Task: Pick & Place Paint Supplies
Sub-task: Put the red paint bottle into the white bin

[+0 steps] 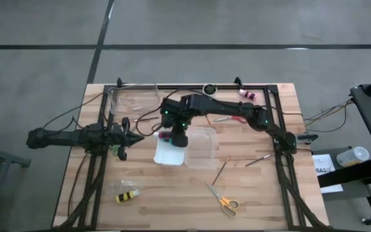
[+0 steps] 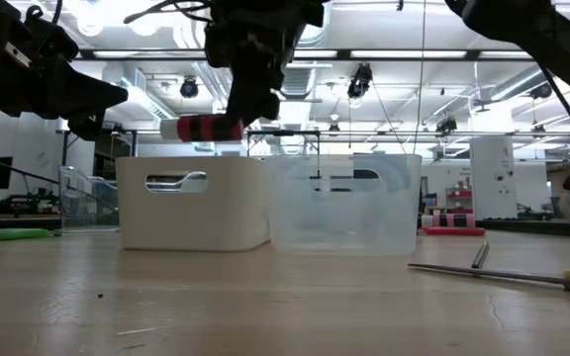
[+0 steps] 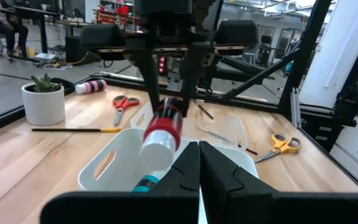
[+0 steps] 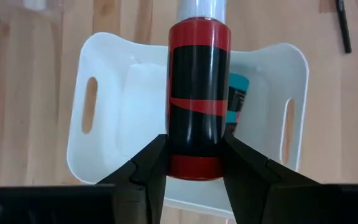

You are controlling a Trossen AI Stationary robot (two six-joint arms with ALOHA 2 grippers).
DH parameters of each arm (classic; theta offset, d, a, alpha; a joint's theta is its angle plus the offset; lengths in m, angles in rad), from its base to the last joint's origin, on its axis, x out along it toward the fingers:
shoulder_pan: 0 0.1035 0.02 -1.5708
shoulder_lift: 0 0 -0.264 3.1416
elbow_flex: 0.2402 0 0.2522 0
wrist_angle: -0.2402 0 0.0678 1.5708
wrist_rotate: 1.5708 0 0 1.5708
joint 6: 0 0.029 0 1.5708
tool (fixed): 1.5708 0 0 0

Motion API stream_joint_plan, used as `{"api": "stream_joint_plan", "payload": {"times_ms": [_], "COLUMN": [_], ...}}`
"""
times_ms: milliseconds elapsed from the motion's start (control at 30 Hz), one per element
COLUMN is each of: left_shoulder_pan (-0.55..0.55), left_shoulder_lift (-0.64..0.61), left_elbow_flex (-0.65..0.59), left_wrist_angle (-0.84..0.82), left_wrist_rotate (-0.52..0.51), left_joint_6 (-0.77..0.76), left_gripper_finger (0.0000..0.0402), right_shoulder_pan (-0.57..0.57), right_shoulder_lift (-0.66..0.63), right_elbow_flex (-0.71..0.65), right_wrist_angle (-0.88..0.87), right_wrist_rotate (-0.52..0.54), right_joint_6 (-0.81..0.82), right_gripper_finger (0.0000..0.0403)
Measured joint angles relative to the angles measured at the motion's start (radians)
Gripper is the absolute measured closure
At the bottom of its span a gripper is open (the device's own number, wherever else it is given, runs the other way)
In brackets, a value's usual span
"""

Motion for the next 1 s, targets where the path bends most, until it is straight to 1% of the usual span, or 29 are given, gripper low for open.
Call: {"api": "stream_joint_plan", "payload": {"times_ms": [200, 367, 433, 533, 633, 767, 867, 1000], "left_shoulder_pan": [0.0, 0.0, 0.0, 0.0, 0.0, 0.0, 0.0, 0.0], "left_shoulder_lift": [0.0, 0.0, 0.0, 0.0, 0.0, 0.0, 0.0, 0.001], "left_elbow_flex": [0.0, 0.0, 0.0, 0.0, 0.0, 0.0, 0.0, 0.0], "left_wrist_angle": [0.0, 0.0, 0.0, 0.0, 0.0, 0.0, 0.0, 0.0], "left_wrist_rotate": [0.0, 0.0, 0.0, 0.0, 0.0, 0.0, 0.0, 0.0], "left_joint_6": [0.0, 0.0, 0.0, 0.0, 0.0, 0.0, 0.0, 0.0], "left_gripper_finger": [0.04, 0.04, 0.04, 0.04, 0.04, 0.04, 0.04, 0.04], "right_shoulder_pan": [0.04, 0.049, 0.043, 0.038, 0.039, 0.041, 0.045, 0.053], "right_shoulder_lift": [0.0, -0.007, -0.024, -0.066, -0.119, -0.208, -0.289, -0.36], "right_elbow_flex": [-0.04, -0.088, -0.122, -0.185, -0.282, -0.45, -0.584, -0.755], "right_wrist_angle": [0.036, 0.103, 0.163, 0.202, 0.248, 0.357, 0.466, 0.622], "right_wrist_rotate": [0.073, 0.073, 0.074, 0.08, 0.099, 0.099, 0.099, 0.112], "right_joint_6": [0.064, 0.075, 0.088, 0.09, 0.114, 0.146, 0.181, 0.231], "right_gripper_finger": [0.0278, 0.0278, 0.0278, 0.0278, 0.0278, 0.0278, 0.0278, 0.0278]}}
